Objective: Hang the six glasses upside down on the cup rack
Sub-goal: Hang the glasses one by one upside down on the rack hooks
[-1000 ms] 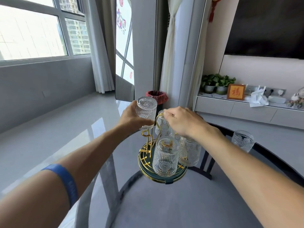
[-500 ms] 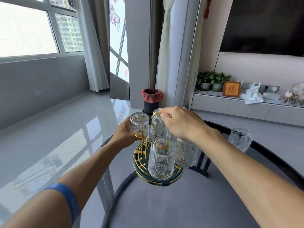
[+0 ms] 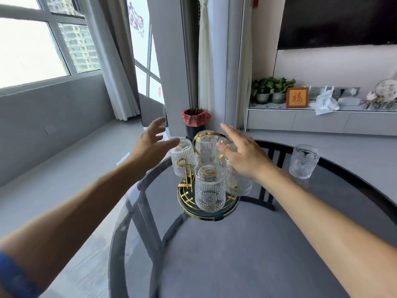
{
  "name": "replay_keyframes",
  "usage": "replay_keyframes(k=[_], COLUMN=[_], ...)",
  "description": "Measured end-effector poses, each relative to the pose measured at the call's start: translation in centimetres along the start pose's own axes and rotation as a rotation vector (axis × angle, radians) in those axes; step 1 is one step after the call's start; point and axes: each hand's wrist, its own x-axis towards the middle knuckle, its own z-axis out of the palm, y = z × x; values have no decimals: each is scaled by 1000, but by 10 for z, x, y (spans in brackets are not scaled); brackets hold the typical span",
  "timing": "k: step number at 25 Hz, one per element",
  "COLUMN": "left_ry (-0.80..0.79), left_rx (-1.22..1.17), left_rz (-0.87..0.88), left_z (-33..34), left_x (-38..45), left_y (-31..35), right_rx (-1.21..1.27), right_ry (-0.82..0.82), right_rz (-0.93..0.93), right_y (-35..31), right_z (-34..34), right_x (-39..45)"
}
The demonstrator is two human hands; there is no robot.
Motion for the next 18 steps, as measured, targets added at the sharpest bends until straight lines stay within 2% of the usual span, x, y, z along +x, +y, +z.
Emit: replay_keyframes(k=[2,5,9,11,14,18], left_ry=[-44,-151,-290,-321,-309,-281], left_rx=[-96,-202,-139,-76,68,152], left_rz=[94,169,197,153,81,78], left_z=[25,83,172,215,280,346], left_x=[-15,-30,-39,-38,-37,-16], left_y=[27,72,101,94,73,55], right_rx=[123,218,318,302,257,240], right_ry=[134,205,309,315,217,246], right_rz=[77,311,580,636,670,704], right_y=[25,77,137,158,189,214], right_z=[-13,-43,-66,-60,-58,-64], right_x=[-25,-66,-124,-143,-149,-147])
